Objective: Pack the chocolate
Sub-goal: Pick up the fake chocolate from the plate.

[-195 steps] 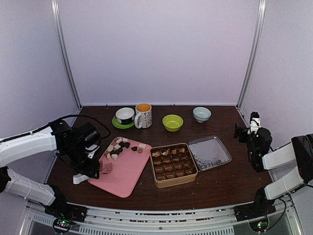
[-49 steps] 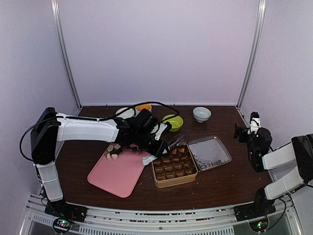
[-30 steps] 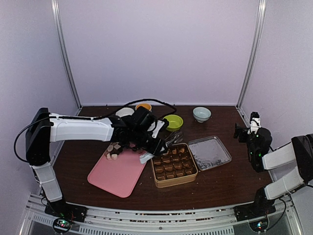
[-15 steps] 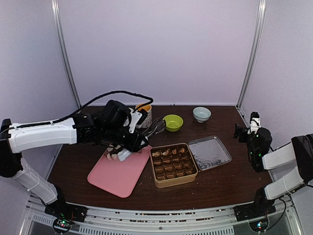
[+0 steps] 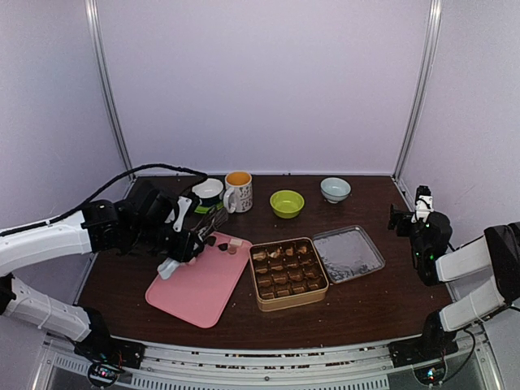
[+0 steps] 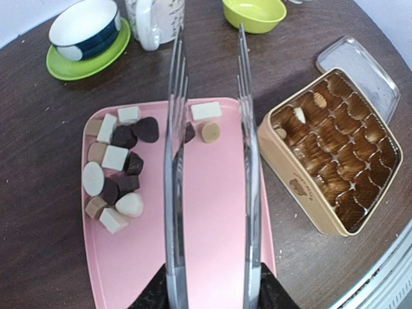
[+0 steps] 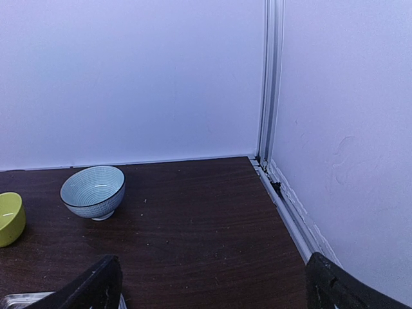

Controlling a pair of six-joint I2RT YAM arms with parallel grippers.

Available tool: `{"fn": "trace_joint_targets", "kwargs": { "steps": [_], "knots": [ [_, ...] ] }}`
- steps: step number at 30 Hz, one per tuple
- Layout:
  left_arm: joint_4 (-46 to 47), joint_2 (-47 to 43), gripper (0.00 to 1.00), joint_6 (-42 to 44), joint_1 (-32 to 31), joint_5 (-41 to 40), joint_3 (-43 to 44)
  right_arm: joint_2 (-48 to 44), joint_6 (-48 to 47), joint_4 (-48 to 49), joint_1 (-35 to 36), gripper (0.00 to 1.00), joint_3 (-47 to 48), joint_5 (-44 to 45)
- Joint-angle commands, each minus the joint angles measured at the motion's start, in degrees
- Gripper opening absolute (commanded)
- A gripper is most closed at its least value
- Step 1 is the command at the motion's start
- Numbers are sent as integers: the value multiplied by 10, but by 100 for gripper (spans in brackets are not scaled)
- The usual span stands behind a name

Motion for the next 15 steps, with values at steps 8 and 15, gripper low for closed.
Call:
{"fn": "trace_joint_targets", "kwargs": {
  "steps": [8,15],
  "knots": [
    [-122,-16,40,-26,38,-30,-6,0,1,13,-4,100,5,-1],
    [-157,-10,41,-22,56,-9,-7,1,1,13,-3,100,5,-1]
  ]
}}
